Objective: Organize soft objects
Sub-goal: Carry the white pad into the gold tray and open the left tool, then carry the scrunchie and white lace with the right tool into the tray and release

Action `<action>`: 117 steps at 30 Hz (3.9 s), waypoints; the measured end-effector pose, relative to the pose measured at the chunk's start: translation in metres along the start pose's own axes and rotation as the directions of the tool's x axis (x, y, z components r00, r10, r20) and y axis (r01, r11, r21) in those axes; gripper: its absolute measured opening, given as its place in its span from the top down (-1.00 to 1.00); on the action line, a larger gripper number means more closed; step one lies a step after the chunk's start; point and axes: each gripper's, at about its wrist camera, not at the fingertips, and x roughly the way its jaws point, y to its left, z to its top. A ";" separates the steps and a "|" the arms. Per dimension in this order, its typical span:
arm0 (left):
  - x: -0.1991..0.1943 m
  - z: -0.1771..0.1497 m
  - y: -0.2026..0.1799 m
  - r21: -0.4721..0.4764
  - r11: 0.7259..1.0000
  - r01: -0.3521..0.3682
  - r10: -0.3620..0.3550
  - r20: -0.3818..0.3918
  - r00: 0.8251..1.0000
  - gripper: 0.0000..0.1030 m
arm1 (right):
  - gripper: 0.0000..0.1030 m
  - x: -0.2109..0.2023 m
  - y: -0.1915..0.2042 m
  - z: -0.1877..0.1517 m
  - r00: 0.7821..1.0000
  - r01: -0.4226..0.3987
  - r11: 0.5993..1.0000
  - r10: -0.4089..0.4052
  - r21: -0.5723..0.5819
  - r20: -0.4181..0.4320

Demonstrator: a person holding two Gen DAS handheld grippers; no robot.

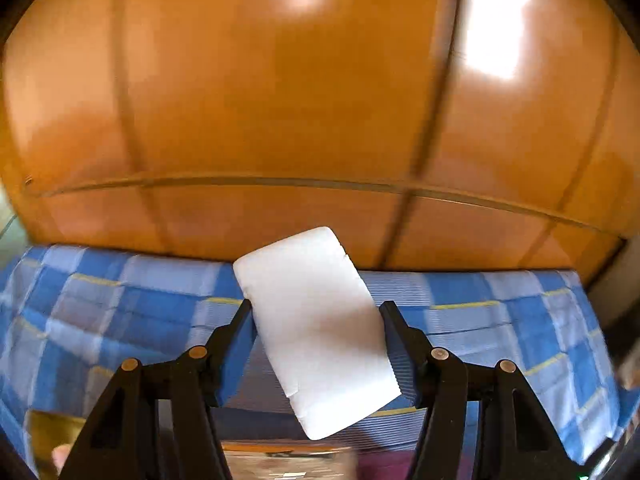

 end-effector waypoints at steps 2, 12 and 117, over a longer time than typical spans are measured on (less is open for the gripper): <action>-0.010 -0.009 0.036 -0.020 0.999 -0.049 0.050 0.016 0.999 -0.20 | 0.27 0.000 0.000 0.000 1.000 0.003 1.000 -0.003 -0.002 0.002; -0.078 -0.094 0.151 -0.085 0.978 -0.188 0.194 0.075 0.978 -0.21 | 0.27 -0.002 0.005 -0.004 0.999 0.035 0.999 -0.035 0.001 0.019; -0.174 -0.277 0.250 -0.304 0.910 -0.281 0.307 0.043 0.951 -0.76 | 0.30 -0.133 0.437 0.124 0.904 -0.350 0.707 0.426 -0.614 -0.026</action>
